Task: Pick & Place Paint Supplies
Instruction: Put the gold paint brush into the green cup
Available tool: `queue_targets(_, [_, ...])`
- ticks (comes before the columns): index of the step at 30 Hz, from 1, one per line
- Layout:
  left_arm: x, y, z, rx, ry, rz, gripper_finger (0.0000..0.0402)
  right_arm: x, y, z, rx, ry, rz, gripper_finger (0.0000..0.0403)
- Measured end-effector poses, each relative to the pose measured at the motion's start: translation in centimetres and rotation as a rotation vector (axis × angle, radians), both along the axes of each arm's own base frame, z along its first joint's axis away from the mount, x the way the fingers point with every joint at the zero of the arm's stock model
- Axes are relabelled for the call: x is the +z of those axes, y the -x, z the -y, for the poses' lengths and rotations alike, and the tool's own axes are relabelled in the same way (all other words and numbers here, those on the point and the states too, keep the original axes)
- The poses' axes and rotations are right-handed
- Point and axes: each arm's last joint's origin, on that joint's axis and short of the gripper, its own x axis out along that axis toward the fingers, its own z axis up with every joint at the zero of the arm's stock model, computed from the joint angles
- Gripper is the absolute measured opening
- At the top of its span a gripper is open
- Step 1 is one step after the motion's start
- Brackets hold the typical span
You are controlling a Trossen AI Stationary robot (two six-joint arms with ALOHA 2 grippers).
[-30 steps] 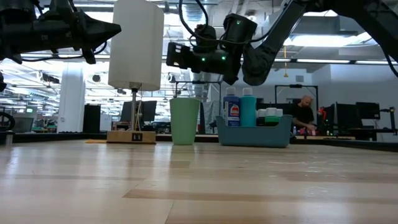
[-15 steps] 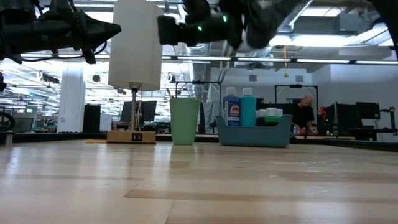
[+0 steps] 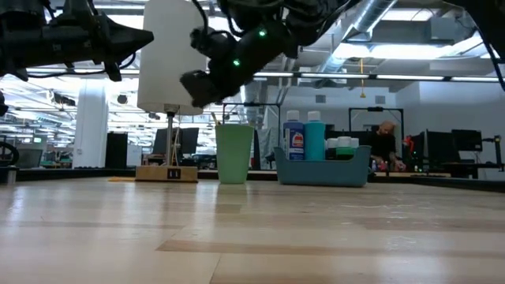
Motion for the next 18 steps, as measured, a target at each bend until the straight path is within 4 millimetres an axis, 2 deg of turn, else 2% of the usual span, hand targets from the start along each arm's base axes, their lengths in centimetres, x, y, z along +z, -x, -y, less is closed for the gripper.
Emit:
queue_targets(3, [0.0,0.0,0.0,0.0,0.0,-0.001,0.0002,-1.0,-0.8,-0.3,-0.005,0.018,-0.008,0.0003])
queue_targets(7, [0.0,0.0,0.0,0.0,0.0,-0.001,0.0002,-3.8,-2.4,-0.3,-0.014,0.042,-0.121,0.0001])
queue_targets(12, [0.0,0.0,0.0,0.0,0.0,-0.001,0.0002,-2.9,-4.6,0.5,-0.048,0.052,-0.179,0.0001])
queue_targets(16, [0.0,0.0,0.0,0.0,0.0,-0.001,0.0002,-4.2,-5.9,0.8,-0.05,0.053,-0.296,0.0001])
queue_targets(18, [0.0,0.0,0.0,0.0,0.0,-0.001,0.0002,-4.3,-6.6,1.0,-0.053,0.053,-0.302,0.0])
